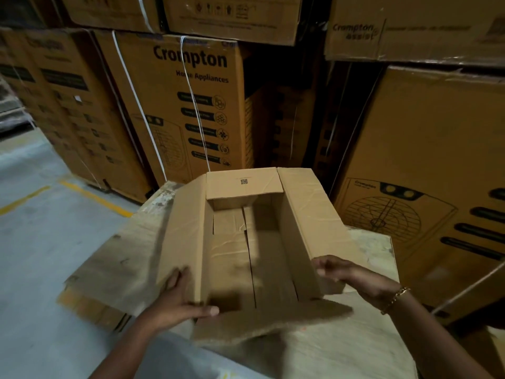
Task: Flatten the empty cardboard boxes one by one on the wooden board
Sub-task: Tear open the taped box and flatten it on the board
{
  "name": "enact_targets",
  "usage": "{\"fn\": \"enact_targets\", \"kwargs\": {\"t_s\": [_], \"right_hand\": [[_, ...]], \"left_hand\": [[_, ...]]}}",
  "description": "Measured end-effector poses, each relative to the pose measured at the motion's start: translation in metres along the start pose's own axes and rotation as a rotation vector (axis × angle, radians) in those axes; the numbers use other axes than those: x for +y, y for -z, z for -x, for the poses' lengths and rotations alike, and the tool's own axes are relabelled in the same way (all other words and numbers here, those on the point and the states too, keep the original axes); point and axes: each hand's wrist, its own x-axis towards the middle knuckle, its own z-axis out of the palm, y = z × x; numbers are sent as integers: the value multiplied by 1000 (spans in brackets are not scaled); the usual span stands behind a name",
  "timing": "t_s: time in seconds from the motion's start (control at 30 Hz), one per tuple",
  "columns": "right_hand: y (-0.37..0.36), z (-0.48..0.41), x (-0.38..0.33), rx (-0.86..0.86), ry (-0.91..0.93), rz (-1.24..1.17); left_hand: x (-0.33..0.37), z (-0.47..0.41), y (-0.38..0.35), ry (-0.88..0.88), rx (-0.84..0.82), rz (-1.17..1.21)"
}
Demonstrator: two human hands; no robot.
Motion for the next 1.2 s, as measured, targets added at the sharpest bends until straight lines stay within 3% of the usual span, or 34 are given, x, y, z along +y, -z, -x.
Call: {"fn": "enact_targets", "kwargs": {"t_s": [0.17, 0.23, 0.43, 0.63, 0.73, 0.9, 1.03, 1.13, 1.2], "right_hand": [[-25, -2, 23, 86, -61, 369], [-38, -9, 31, 93, -62, 486], [-71, -33, 50, 265, -37, 656], [-78, -37, 60, 355, 19, 630], [-81, -32, 62, 350, 8, 648], [-64, -27, 53, 225, -61, 782], [-34, -35, 15, 91, -211, 879], [-24, -64, -23, 276, -196, 996], [-27, -93, -46, 388, -104, 931]], "left_hand": [[15, 13, -6, -31, -129, -77], [16, 16, -17, -21, -111, -103], [30, 23, -52, 4, 227, -215], [25, 24, -56, 0, 263, -201], [18, 23, -56, -18, 248, -205], [9, 11, -33, 3, 88, -167], [24, -38, -4, 7, 276, -252], [44, -94, 19, 0, 350, -310], [59, -127, 34, 29, 365, -285]]}}
